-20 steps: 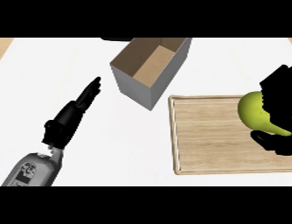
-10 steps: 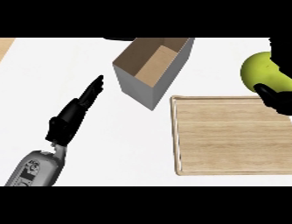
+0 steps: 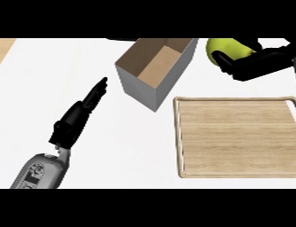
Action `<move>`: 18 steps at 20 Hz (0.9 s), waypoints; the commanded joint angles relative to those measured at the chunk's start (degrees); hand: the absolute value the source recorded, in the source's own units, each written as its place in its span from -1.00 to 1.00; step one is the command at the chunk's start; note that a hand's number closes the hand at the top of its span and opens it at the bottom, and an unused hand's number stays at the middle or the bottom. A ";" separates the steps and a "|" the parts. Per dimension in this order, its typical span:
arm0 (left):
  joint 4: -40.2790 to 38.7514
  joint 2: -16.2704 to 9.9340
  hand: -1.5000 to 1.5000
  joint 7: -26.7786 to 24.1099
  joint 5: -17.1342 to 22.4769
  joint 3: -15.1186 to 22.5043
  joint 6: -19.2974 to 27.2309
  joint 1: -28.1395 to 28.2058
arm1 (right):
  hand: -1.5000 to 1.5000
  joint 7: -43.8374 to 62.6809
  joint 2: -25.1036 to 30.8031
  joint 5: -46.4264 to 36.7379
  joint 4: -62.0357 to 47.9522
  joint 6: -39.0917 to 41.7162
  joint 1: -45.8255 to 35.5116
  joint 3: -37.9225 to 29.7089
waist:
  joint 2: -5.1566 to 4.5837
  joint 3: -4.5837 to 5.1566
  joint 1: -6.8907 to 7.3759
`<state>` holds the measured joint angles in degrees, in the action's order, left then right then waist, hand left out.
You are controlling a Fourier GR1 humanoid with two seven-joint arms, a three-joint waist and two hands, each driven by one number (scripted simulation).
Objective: Pick the pear from the tray and place it in the cardboard box
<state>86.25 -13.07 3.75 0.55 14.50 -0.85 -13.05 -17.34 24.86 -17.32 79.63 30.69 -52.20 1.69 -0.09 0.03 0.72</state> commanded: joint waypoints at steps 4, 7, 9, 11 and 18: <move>-1.31 0.47 0.00 -2.81 -1.41 -1.27 -1.33 1.54 | 1.00 0.18 -5.99 -6.59 -11.86 -5.61 -9.21 1.62 | -0.09 0.00 0.23; -1.89 2.23 0.00 1.57 -0.78 -1.54 -1.61 -3.28 | 1.00 -0.88 -6.64 -10.31 -18.05 -7.35 -13.78 2.77 | -0.20 0.01 0.24; 1.79 1.47 0.00 -0.79 -0.99 -1.43 -1.55 2.23 | 1.00 -2.67 -9.67 -14.19 -17.28 -13.10 -9.61 5.26 | -0.04 -0.01 0.29; 0.69 -1.30 0.00 -0.87 0.83 -3.79 -4.86 1.35 | 1.00 -5.16 -10.66 -16.94 -21.94 -16.17 -11.24 6.02 | -0.21 0.00 0.60; -2.79 2.31 0.00 -0.38 -2.09 -3.54 -2.56 -1.72 | 1.00 -10.57 -14.78 -22.91 -34.37 -23.80 -11.81 7.54 | -0.25 -0.01 0.14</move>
<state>85.80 -11.69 3.55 -0.84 11.68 -3.63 -13.61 -24.51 11.76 -37.07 50.13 11.10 -65.20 8.20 -0.34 0.04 1.21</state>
